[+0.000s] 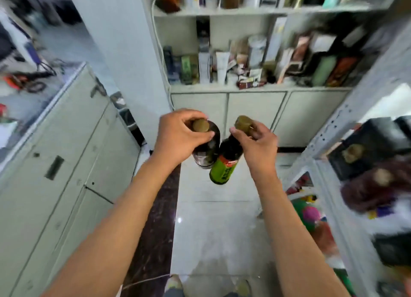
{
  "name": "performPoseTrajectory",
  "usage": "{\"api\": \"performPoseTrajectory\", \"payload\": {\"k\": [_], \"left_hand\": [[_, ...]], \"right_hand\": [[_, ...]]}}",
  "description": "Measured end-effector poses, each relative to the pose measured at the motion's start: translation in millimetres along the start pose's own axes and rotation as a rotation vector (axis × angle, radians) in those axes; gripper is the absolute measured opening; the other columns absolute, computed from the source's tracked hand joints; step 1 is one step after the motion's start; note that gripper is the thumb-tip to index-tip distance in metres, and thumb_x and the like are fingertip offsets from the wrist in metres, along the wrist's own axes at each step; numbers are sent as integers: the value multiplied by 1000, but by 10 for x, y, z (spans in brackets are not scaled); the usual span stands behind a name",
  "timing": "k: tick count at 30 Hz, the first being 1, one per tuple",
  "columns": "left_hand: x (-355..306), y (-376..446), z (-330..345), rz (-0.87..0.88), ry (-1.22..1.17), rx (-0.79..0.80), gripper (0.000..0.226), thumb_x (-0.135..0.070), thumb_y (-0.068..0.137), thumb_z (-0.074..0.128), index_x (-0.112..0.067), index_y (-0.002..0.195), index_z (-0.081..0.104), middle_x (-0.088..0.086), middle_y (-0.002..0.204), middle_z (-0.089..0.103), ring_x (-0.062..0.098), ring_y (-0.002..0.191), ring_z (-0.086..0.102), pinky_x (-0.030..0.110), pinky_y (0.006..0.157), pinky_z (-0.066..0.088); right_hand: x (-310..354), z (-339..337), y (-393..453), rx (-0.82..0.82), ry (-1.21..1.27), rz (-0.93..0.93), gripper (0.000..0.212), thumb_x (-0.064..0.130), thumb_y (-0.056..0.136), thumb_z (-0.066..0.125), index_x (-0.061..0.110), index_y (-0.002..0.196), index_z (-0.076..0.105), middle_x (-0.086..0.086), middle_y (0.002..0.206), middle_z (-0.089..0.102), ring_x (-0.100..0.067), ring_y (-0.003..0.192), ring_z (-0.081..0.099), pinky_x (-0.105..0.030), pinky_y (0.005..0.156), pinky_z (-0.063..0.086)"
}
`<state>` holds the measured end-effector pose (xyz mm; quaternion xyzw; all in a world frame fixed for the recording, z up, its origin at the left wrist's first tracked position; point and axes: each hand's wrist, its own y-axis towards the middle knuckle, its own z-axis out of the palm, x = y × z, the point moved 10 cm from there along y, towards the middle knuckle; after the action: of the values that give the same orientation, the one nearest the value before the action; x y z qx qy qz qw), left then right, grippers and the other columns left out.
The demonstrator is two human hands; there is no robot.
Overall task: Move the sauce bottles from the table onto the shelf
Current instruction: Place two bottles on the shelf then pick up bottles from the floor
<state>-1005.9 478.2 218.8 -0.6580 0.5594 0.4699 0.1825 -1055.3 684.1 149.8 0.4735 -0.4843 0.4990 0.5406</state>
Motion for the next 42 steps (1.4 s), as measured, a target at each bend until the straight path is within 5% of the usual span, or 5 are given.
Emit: {"api": "performPoseTrajectory", "payload": {"k": [11, 17, 25, 33, 42], "left_hand": [[-2659, 177, -791, 403, -409, -111, 23, -29, 58, 90, -26, 75, 75, -12, 70, 72, 2, 62, 66, 23, 62, 57], [-3366, -203, -391, 488, -561, 104, 25, -26, 61, 91, -18, 81, 77, -10, 70, 72, 1, 59, 66, 18, 59, 55], [-4212, -890, 228, 571, -744, 339, 22, -27, 63, 90, -24, 78, 74, -13, 70, 71, -2, 60, 65, 15, 60, 54], [-5221, -1503, 647, 603, -848, 546, 24, -24, 62, 90, -13, 76, 74, 3, 70, 73, 20, 63, 72, 41, 60, 62], [-5736, -1879, 1095, 644, -867, 570, 25, -29, 62, 90, -15, 76, 75, -2, 68, 72, 15, 64, 71, 38, 65, 62]], "right_hand": [[2752, -678, -658, -247, 84, -451, 16, 13, 74, 85, 15, 86, 74, -4, 83, 77, -16, 81, 72, -34, 80, 58], [3126, -1421, -1361, -495, 27, -492, 36, 22, 72, 88, 9, 102, 73, -4, 85, 78, -22, 85, 75, -38, 84, 60], [3557, -2312, -2385, -826, -106, -596, 22, 15, 74, 86, 16, 91, 74, 4, 77, 77, -13, 75, 75, -29, 72, 61], [3982, -3156, -3092, -1058, -158, -641, 35, 25, 71, 87, 14, 102, 75, 3, 81, 77, -12, 76, 75, -32, 75, 60], [4035, -3798, -3332, -1194, -207, -660, 27, 24, 74, 85, 19, 97, 72, 5, 76, 76, -10, 71, 73, -29, 71, 58]]}}
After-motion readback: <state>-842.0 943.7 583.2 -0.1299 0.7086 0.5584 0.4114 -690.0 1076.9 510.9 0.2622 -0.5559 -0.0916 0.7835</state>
